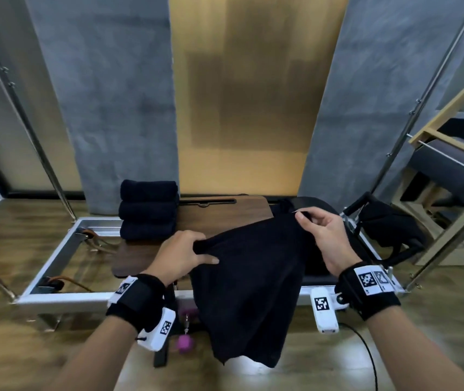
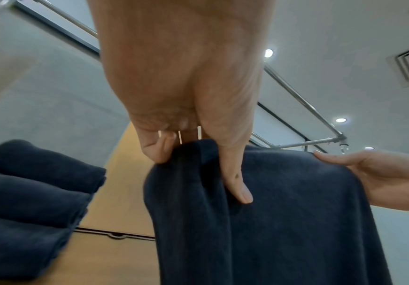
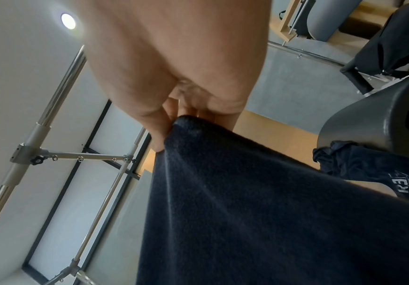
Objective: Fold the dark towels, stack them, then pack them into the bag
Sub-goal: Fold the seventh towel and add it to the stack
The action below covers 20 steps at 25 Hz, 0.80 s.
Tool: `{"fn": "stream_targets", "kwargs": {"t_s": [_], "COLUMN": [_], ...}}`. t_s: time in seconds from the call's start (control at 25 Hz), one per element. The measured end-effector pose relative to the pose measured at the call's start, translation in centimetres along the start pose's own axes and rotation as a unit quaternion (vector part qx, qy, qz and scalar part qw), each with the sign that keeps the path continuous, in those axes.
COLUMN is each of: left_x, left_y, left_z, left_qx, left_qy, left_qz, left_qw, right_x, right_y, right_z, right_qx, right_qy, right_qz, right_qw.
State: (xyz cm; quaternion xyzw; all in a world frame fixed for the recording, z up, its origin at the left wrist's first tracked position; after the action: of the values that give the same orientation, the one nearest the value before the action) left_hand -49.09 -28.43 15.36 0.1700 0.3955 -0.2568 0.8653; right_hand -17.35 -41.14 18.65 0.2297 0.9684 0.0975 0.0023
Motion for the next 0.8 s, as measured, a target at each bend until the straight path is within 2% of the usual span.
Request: {"fn": "stream_targets", "kwargs": {"t_s": [0.16,0.32,0.52,0.68,0.8], "left_x": [-3.2,-4.8,-5.4,-5.7,-6.1], "left_y": [-1.0,-1.2,-0.9,0.3,1.8], "left_z": [-3.4,-5.1,-5.7,-6.3,-6.8], "left_qx": [-0.03,0.029,0.036,0.011,-0.006], "left_qy": [-0.009,-0.118,-0.262,-0.282,-0.27], "left_qz": [0.021,0.063,0.128,0.175,0.176], "left_qw": [0.999,0.991,0.956,0.943,0.947], "right_x": [-0.9,-1.6,-2.0,-2.3,-2.7], "right_y": [0.3,0.4,0.3,1.2,3.2], "right_z": [0.4,1.1,1.7,2.1,3.1], "right_qx": [0.001,0.001,0.019,0.016,0.021], "right_qy": [-0.001,-0.036,-0.084,-0.091,-0.1], "right_qz": [0.049,0.071,0.053,0.084,0.119], "right_qw": [0.999,0.997,0.995,0.992,0.988]}}
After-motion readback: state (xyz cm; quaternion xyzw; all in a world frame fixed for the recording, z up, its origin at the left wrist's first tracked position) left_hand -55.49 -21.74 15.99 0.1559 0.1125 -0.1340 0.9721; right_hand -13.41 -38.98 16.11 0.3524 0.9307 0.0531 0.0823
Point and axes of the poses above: each hand's wrist, its own y-axis towards the middle knuckle, its own x-axis out of the palm, z = x × y, the point moved 2 cm from there along y, towards the middle knuckle
